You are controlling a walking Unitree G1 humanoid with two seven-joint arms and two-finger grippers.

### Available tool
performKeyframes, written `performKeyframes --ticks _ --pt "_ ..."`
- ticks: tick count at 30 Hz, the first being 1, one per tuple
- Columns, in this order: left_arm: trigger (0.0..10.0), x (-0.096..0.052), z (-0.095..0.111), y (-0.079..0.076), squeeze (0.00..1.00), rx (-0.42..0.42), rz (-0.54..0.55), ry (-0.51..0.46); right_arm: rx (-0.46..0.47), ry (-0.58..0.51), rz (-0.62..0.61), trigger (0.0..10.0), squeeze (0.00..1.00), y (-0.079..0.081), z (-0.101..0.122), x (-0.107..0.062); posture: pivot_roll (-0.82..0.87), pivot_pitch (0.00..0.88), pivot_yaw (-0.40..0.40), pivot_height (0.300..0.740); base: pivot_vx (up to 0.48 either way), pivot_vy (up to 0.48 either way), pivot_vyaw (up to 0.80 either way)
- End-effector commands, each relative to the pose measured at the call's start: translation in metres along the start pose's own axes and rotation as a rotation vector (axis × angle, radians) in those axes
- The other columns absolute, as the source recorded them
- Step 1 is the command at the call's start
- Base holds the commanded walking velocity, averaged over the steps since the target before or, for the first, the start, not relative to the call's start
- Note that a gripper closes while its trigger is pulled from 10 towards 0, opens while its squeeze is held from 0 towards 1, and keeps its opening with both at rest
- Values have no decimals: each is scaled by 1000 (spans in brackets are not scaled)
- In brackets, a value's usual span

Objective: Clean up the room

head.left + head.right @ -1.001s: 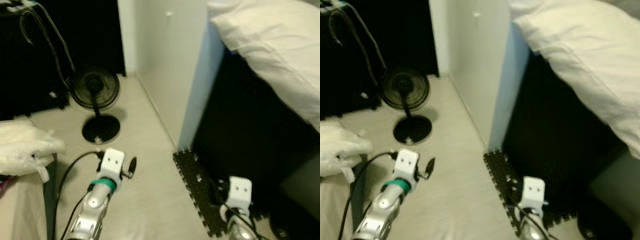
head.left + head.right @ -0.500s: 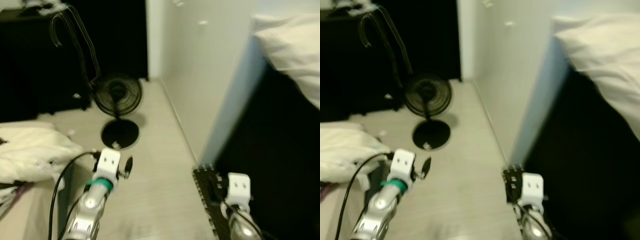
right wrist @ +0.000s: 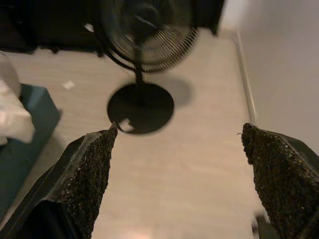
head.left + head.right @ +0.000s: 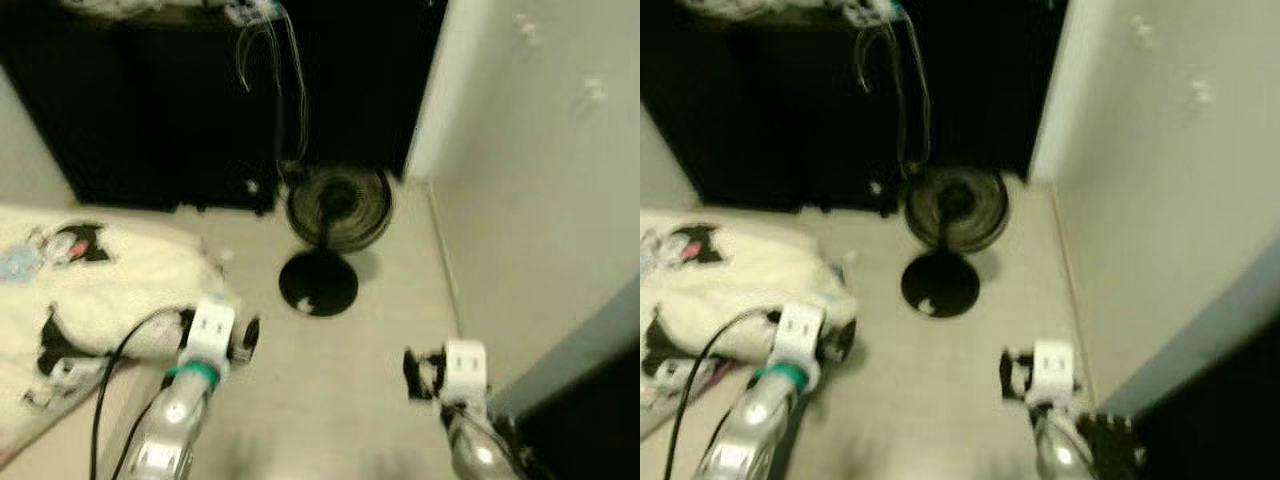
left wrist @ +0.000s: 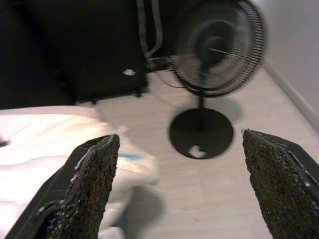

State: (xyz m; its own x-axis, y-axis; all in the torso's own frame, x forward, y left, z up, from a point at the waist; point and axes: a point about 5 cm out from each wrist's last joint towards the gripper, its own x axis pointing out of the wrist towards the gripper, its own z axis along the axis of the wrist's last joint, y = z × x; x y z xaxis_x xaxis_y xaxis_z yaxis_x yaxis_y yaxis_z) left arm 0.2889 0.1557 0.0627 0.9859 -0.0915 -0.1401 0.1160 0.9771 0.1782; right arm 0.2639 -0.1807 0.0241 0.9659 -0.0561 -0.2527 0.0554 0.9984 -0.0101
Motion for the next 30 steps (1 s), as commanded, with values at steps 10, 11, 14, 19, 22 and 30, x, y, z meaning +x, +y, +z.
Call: performKeyframes --ticks 10,11,14,19,22,30 --pt "10000 -4 -7 7 0 5 21 32 -6 20 31 10000 0 6 -6 -1 32 0 23 740 383 0 800" --pt "10000 -4 -7 7 0 5 21 32 -6 20 31 10000 0 6 -6 -1 32 0 23 740 379 0 800" --pt "10000 -3 -7 8 0 -1 35 31 -5 13 41 10000 0 8 -3 1 33 0 21 740 375 0 800" --pt "10000 -2 -4 7 0 0 41 26 -4 5 73 10000 0 13 0 5 39 0 16 740 265 0 640" --pt "10000 -2 -6 8 0 5 51 35 20 -1 71 10000 0 14 1 5 39 0 16 740 0 0 0" --pt "10000 -6 -11 12 0 11 69 61 -7 3 52 10000 0 10 1 6 39 0 16 740 0 0 0"
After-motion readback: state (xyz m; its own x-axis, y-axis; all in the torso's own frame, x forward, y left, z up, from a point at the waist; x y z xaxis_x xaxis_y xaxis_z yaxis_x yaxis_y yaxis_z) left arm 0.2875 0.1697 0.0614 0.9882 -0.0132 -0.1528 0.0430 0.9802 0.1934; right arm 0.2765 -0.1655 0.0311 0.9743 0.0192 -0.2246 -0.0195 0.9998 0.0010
